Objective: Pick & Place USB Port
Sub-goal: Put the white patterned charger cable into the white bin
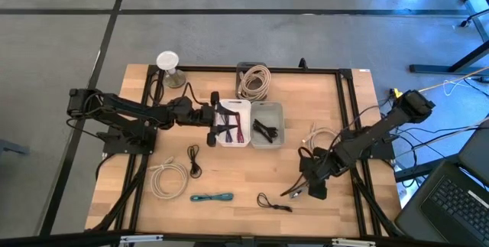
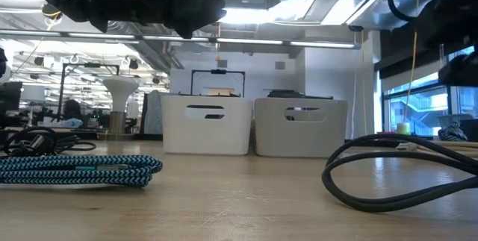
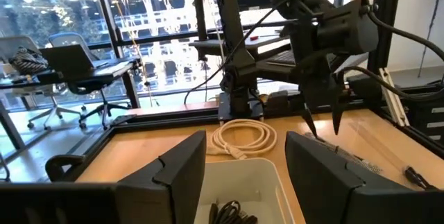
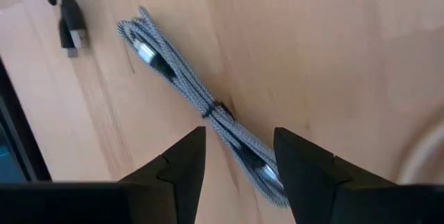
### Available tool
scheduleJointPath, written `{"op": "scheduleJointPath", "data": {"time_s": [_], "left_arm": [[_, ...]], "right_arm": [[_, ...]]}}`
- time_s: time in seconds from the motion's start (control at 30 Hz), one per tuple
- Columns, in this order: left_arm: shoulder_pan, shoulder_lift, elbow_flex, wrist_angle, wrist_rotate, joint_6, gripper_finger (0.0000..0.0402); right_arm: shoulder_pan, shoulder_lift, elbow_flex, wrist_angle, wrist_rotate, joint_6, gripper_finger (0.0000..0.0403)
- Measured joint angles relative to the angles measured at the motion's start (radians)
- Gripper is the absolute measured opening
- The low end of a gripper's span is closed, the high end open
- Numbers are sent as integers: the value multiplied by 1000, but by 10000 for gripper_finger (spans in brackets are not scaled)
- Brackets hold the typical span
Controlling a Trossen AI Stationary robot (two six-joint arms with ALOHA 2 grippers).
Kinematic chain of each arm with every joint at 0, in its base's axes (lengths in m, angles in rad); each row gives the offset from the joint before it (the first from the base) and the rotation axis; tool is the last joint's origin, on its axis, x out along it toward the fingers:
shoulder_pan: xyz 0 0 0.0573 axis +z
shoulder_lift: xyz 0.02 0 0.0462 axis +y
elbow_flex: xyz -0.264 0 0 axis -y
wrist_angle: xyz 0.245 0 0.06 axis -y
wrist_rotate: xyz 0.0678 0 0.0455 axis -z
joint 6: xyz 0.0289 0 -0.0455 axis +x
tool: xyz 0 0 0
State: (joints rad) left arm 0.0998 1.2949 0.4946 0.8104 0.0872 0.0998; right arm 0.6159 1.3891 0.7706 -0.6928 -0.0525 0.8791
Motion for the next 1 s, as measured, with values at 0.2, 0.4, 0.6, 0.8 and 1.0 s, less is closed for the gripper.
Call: {"op": "scheduleJointPath", "data": {"time_s": [0.2,0.4,0.6,0.8,1.0], "left_arm": [[0,0,0,0,-1,0,189],[0,0,0,-4,-1,0,189],[0,0,0,-7,-1,0,189],[0,0,0,-7,-1,1,189],[0,0,0,-7,-1,1,189]], "right_arm": [[0,18,-57,131,-2,-15,174],[0,73,-90,228,-89,8,174],[0,123,-90,236,-135,8,174],[-1,162,-83,225,-136,11,147],[-9,157,-84,215,-97,30,25]]}}
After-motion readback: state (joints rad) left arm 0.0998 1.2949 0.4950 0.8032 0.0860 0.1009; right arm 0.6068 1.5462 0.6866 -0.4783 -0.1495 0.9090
